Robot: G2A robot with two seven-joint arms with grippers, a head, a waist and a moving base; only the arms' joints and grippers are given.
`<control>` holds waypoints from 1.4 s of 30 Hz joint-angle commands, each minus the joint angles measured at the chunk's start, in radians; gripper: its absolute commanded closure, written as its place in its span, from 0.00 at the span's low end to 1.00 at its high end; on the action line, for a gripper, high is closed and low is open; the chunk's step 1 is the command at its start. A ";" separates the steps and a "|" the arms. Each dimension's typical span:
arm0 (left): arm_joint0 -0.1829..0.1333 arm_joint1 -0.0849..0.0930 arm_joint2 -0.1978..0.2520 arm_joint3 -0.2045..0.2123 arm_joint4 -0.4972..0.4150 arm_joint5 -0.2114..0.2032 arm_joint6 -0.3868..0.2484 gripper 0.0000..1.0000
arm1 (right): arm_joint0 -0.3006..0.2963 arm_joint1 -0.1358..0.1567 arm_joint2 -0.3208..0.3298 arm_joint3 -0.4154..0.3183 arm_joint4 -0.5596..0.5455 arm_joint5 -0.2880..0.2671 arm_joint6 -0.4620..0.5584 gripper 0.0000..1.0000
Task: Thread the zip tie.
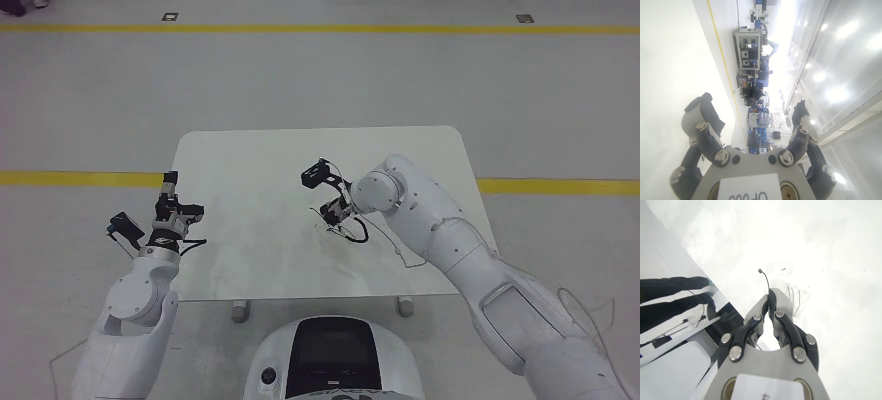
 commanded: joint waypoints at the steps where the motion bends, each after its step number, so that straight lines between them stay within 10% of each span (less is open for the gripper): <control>1: 0.000 0.000 0.000 0.000 0.000 0.000 0.000 0.00 | -0.021 0.009 0.039 -0.013 0.054 0.003 -0.017 1.00; 14: 0.000 0.000 0.000 0.000 0.000 0.000 0.000 0.00 | -0.121 0.021 0.166 -0.039 0.384 0.027 -0.125 1.00; 24: 0.000 0.000 0.000 0.000 0.000 0.000 0.000 0.00 | -0.124 0.021 0.171 -0.034 0.399 0.020 -0.137 1.00; 42: 0.000 0.000 0.000 0.000 0.000 0.000 0.000 0.00 | -0.159 0.003 0.246 -0.047 0.747 0.198 -0.294 1.00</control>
